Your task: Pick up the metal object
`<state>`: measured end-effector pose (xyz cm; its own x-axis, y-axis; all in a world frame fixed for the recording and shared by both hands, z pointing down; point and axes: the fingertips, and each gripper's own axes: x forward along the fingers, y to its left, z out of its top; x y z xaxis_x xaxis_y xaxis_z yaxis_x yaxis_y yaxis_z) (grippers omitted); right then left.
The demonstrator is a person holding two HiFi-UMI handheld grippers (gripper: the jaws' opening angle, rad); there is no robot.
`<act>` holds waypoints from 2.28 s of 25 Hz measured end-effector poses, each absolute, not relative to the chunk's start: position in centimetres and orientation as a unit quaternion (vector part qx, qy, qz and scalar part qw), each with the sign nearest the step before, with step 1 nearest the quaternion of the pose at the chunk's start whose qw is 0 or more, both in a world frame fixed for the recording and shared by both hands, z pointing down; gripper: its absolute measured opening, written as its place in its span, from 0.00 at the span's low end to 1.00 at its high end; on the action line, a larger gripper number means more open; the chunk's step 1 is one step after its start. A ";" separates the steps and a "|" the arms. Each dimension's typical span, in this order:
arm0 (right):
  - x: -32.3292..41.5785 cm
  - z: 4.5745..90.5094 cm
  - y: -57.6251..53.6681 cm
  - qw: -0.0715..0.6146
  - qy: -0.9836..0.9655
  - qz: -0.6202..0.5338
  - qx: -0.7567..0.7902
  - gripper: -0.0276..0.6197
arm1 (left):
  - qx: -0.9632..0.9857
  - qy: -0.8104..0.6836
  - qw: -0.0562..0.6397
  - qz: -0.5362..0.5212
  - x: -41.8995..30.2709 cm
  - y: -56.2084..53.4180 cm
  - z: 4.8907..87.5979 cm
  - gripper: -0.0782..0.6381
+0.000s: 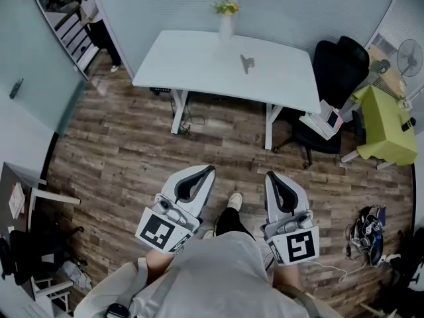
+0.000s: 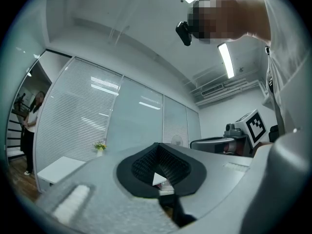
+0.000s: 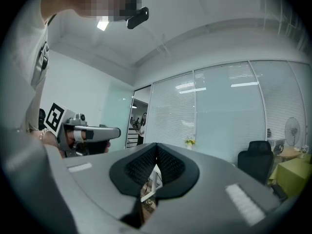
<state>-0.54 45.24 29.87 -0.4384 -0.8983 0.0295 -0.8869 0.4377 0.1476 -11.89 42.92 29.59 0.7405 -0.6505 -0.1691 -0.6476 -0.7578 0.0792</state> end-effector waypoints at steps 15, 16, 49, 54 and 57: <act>8.7 30.3 33.3 0.054 -0.849 -0.041 0.524 0.05 | 0.936 -0.345 0.013 -0.074 -2.0 31.1 29.6 0.11; 9.3 30.2 32.6 0.054 -0.849 -0.042 0.524 0.05 | 0.935 -0.346 0.013 -0.073 -1.4 30.3 29.6 0.11; 15.4 31.3 12.4 0.066 -0.857 -0.051 0.509 0.05 | 0.930 -0.357 0.016 -0.086 5.1 10.1 31.0 0.11; 14.6 31.5 6.9 0.077 -0.856 -0.055 0.507 0.05 | 0.929 -0.356 0.020 -0.094 4.4 4.5 31.2 0.11; 14.0 31.3 3.2 0.080 -0.856 -0.056 0.508 0.05 | 0.930 -0.355 0.023 -0.096 3.9 0.8 31.1 0.11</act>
<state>13.96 3.16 31.29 -0.4718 -0.8780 0.0807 -0.8601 0.4784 0.1770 3.94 0.77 31.10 0.7299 -0.6641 -0.1622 -0.6554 -0.7472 0.1100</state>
